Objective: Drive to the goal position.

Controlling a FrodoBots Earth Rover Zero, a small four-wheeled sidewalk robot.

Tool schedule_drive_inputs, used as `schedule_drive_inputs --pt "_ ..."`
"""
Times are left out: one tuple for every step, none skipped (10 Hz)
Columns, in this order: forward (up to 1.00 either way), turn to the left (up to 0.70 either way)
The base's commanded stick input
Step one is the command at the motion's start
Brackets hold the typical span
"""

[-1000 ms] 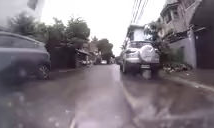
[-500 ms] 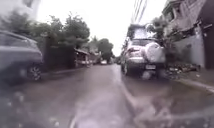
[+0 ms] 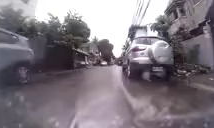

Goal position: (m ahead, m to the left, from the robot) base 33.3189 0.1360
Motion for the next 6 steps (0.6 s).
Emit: schedule_drive_inputs --pt "1.0 0.0" --pt "1.0 0.0" --pt "1.0 0.0" --pt "1.0 0.0" --pt "1.0 0.0" --pt "1.0 0.0"
